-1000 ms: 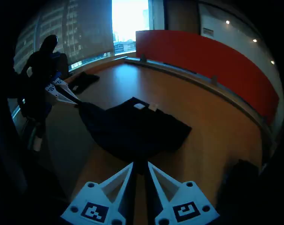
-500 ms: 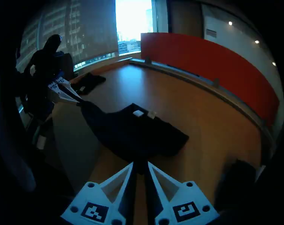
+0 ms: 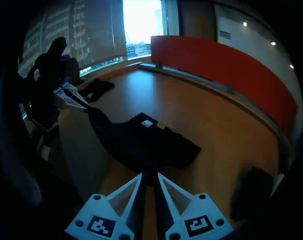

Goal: Fold towel

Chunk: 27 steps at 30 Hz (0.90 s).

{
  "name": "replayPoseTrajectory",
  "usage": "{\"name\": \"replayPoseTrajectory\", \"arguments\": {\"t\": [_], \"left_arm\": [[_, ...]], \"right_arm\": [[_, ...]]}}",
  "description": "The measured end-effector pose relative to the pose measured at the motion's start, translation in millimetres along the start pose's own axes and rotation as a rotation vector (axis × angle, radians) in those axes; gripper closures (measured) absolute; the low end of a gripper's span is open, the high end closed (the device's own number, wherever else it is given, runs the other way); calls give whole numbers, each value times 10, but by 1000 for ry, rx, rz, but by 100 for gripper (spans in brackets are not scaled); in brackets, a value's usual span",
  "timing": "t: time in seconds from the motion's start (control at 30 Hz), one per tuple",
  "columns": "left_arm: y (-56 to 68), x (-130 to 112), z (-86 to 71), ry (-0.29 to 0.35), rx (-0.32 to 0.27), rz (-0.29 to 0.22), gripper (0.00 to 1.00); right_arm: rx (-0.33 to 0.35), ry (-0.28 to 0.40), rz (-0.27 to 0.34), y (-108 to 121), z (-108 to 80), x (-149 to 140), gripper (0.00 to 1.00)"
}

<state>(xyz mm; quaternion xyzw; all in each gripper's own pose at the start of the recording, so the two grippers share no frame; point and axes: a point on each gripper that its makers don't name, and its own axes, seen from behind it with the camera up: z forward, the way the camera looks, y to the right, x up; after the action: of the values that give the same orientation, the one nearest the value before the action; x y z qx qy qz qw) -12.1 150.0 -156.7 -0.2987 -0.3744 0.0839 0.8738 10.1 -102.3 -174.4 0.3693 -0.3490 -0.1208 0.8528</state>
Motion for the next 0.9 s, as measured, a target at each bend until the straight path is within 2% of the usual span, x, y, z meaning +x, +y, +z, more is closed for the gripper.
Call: {"name": "replayPoseTrajectory", "arguments": {"t": [0.5,0.9], "left_arm": [[-39,42,46,7,2,-8,86],[-129,168,229,13,7,-14,86]], "right_arm": [[-2,-9,-4,49,85,27,88],[-12,-25,11,251,269,74,88]]}}
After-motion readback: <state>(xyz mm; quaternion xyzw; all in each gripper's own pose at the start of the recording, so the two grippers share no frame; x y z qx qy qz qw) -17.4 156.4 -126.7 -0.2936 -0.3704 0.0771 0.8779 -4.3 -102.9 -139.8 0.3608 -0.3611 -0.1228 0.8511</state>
